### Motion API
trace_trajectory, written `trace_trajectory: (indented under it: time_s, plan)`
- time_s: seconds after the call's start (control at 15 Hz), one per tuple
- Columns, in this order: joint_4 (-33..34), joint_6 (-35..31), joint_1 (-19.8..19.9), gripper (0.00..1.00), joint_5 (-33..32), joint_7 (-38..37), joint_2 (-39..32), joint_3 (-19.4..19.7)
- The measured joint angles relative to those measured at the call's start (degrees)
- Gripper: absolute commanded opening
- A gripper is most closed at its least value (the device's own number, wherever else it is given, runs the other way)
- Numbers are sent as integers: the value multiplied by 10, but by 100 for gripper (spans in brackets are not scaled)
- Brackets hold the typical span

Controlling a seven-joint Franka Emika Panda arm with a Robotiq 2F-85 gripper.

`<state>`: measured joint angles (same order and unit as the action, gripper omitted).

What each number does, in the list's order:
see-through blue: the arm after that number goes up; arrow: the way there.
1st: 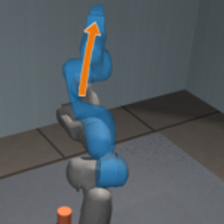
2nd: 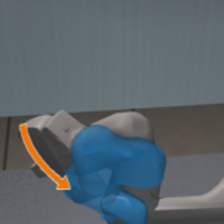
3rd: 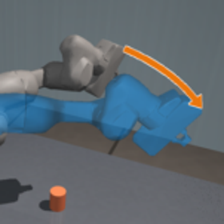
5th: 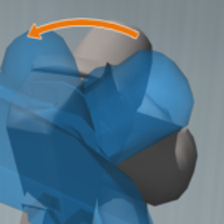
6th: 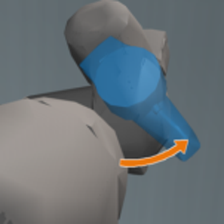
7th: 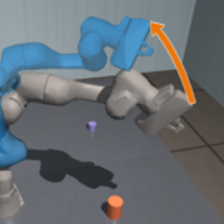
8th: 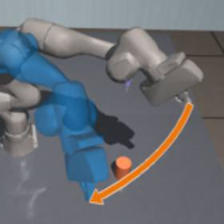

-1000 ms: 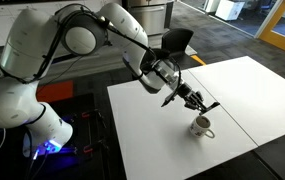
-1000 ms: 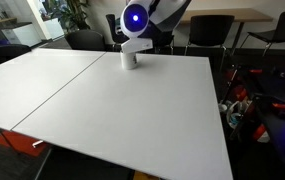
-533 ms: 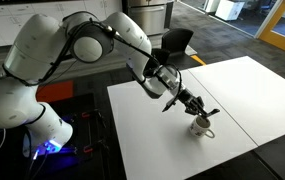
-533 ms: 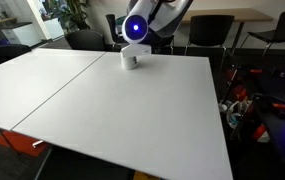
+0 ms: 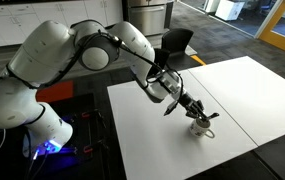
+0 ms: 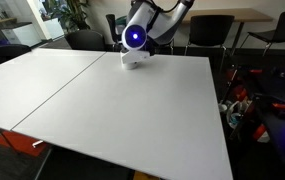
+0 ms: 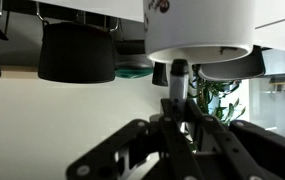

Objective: Pick the marker and put it in the cup

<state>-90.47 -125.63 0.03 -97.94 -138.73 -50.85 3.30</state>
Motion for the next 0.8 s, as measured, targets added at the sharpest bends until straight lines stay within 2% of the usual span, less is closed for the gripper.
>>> trace_trajectory:
  time_s: [0.2,0.27,0.33,0.47,0.8]
  plan:
    - [18,-8,2,5,-8,0,-18,0]
    - [24,-12,2,10,-10,0,-23,-1]
    - [30,-16,2,43,-12,0,-28,-1]
    - [39,-24,2,51,-14,0,-35,-2]
    - [42,-30,2,90,-25,-1,-30,-9]
